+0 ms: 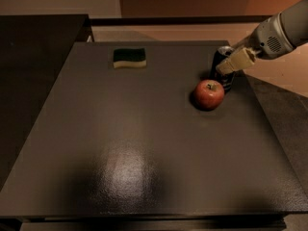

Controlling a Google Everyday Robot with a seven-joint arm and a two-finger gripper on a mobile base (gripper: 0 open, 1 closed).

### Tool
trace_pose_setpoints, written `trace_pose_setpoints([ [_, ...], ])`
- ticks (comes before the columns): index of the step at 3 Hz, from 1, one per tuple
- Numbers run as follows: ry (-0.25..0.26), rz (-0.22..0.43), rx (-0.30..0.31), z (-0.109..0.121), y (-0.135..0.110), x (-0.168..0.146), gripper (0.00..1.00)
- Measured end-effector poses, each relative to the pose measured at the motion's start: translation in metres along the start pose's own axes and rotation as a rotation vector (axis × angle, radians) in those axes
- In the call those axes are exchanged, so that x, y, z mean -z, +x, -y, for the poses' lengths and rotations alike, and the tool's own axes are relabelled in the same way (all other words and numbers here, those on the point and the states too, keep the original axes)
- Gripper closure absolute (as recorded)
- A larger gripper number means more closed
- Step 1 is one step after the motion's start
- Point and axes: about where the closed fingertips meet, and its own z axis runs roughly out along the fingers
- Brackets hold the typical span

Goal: Move pepsi can near apple

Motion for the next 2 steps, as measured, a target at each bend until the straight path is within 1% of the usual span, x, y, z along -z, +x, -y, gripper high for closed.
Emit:
trace_pose_setpoints([
  [1, -0.004, -0.001, 0.001, -0.0007, -0.0004, -0.0023, 0.13],
  [2, -0.008, -0.001, 0.002, -0.0014, -0.0009, -0.0046, 0.0],
])
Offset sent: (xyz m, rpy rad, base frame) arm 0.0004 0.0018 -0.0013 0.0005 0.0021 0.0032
